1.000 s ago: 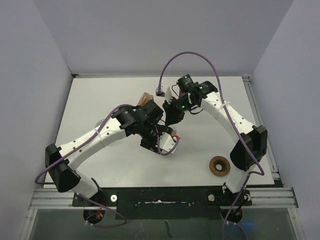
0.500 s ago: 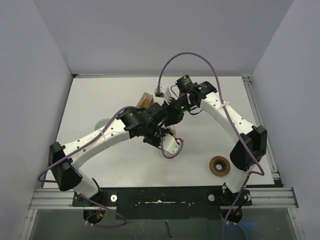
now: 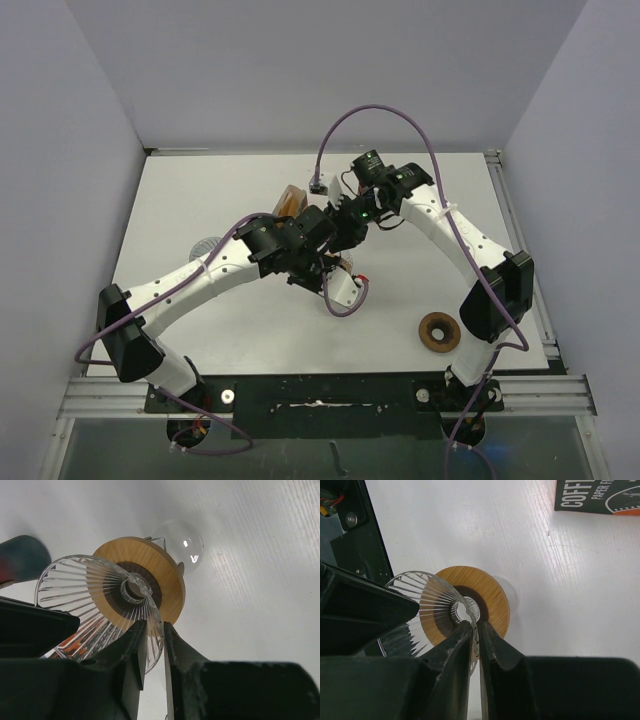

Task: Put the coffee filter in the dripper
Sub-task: Place the coffee dripper in the dripper holder.

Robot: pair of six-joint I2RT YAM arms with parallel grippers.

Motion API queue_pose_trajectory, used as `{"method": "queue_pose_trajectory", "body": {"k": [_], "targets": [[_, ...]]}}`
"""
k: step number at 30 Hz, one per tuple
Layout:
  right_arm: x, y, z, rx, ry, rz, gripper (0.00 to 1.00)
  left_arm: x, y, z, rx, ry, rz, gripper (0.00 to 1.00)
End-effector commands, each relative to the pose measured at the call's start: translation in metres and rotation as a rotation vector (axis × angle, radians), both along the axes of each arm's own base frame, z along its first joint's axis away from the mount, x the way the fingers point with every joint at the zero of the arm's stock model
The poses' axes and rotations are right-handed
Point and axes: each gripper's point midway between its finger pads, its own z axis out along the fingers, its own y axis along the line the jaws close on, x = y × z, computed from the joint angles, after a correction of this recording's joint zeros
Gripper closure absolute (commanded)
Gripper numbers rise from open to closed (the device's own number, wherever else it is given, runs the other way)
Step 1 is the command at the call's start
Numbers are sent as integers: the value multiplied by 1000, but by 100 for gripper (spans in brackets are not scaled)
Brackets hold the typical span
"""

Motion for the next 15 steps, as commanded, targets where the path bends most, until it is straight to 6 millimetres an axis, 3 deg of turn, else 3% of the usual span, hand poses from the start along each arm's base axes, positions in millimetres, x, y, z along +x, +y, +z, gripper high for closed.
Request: {"method": "queue_pose_trajectory", "body": {"k": [1,8,15], "targets": [[-4,3,7,-7,-21,21,85,11,-9,14,-58,-55,17,85],[-4,1,11,-9,-39,20,72,10,-8,12,-55,-54,20,87],[0,-4,14,-24,-75,7,71,9,-7,11,-52,-48,19,87]]}}
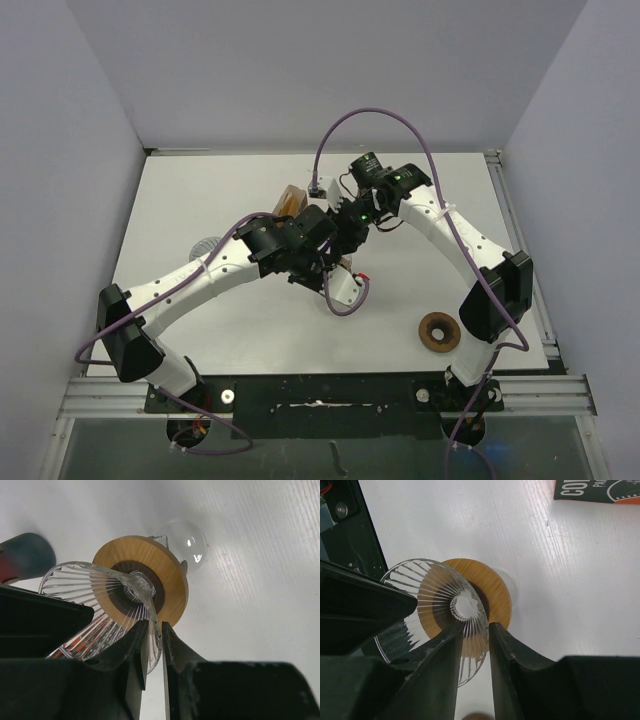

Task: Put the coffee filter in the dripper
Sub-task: Place the coffee dripper in the dripper holder.

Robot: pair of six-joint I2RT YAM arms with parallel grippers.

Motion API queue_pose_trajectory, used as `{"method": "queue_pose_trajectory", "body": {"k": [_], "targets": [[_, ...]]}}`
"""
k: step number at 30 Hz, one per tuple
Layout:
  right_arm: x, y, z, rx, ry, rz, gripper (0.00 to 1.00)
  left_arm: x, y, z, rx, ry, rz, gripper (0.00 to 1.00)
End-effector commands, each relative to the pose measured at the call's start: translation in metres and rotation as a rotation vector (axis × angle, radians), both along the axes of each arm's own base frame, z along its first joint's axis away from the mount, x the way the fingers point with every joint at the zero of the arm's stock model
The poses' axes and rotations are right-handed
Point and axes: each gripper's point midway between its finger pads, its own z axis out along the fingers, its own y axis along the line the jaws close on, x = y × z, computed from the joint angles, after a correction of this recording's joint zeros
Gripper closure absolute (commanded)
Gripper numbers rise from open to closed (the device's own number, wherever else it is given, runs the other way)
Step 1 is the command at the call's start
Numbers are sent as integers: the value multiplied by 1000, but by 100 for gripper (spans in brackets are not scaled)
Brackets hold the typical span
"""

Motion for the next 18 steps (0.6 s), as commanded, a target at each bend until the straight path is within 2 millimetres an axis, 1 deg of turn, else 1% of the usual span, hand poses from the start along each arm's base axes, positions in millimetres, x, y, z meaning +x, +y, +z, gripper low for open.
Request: {"method": "queue_pose_trajectory", "body": {"k": [1,5,12,18], "targets": [[3,0,18,15,-69,-1,71,5,-5,9,-41,-32,9,87],[4,-1,18,9,-75,-4,74,3,-4,6,-36,-28,1,87],[6,-3,13,-17,-86,-13,83,1,-3,3,-33,-17,-5,87],[7,-7,7,-39,-99,-22,86,1,-4,6,-37,-18,-4,87]]}}
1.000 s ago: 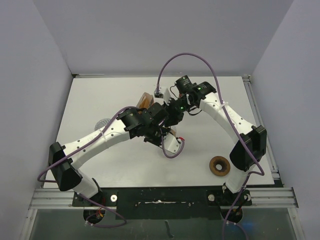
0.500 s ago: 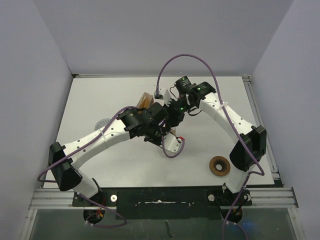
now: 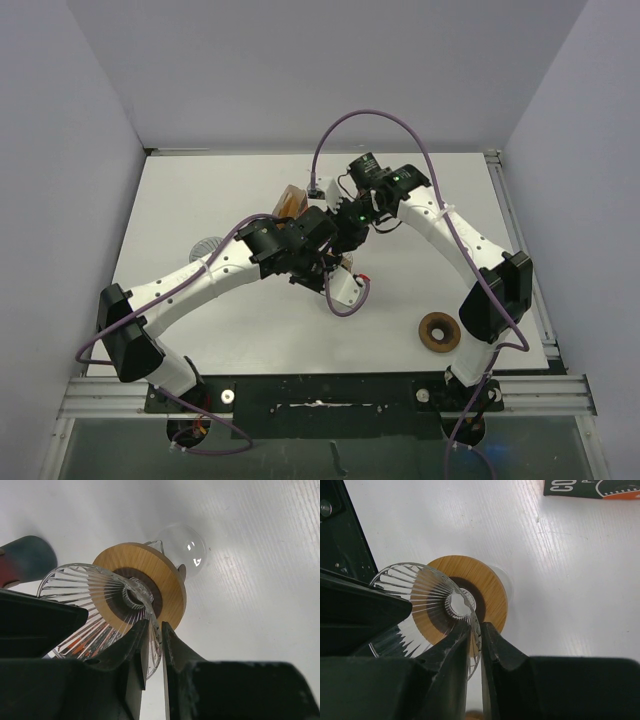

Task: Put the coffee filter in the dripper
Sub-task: Place the coffee dripper in the dripper holder.

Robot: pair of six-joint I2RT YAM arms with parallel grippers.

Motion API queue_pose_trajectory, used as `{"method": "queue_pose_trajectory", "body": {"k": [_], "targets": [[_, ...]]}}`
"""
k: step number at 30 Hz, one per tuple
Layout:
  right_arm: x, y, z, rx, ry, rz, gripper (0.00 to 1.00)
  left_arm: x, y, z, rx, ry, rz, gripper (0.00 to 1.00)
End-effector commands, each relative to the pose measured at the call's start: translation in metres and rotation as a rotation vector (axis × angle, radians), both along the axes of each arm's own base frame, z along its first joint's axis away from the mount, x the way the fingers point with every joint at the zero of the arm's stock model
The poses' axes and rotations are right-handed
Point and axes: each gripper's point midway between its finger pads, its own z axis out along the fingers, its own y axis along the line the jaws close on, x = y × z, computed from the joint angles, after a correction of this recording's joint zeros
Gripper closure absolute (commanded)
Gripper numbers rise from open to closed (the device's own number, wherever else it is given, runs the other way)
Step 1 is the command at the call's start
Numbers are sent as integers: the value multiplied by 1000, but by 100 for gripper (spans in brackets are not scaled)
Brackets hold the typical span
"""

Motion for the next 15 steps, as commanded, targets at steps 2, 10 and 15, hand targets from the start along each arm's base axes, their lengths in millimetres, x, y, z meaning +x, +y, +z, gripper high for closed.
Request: {"method": "queue_pose_trajectory", "body": {"k": [2,10,15], "targets": [[1,-5,10,-6,-67,-7,87,1,-2,11,-31,-17,-1,88],[1,-6,10,-9,-71,-12,88,1,-5,12,-40,2,23,90],[0,-5,11,-7,-69,-12,86,2,-5,13,-51,18,48,91]]}}
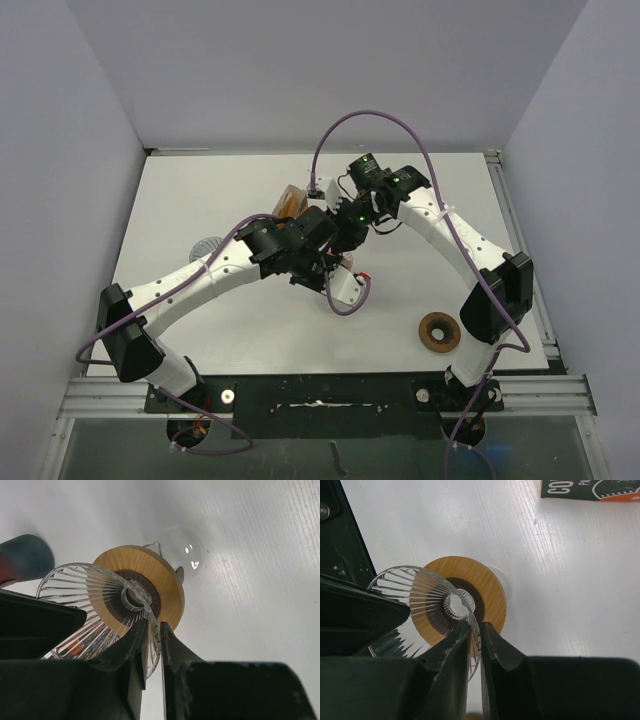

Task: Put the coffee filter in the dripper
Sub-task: Place the coffee dripper in the dripper holder.

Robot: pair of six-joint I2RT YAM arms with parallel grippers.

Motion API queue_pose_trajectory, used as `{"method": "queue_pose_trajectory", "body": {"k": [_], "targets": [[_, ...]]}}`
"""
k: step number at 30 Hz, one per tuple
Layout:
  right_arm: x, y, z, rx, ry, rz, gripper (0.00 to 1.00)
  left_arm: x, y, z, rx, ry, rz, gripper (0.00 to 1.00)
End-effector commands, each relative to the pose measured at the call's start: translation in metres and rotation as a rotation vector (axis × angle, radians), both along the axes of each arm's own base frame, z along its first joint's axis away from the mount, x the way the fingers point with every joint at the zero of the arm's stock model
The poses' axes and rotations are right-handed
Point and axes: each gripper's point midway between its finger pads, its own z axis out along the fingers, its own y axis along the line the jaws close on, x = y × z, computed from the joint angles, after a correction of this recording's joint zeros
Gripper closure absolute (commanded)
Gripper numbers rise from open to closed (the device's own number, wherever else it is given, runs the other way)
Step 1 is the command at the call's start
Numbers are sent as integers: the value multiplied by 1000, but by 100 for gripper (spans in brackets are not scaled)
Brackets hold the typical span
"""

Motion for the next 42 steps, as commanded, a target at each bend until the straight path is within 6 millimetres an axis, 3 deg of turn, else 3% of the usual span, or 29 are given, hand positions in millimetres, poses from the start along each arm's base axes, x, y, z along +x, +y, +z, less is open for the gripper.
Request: {"method": "queue_pose_trajectory", "body": {"k": [1,13,42], "targets": [[-2,-5,12,-8,-56,-1,85,4,-4,14,-47,6,38,91],[-1,-5,11,-15,-55,0,81,6,0,12,-75,35,76,93],[1,-10,-5,-67,-60,-15,85,4,9,-5,-75,102,119,96]]}}
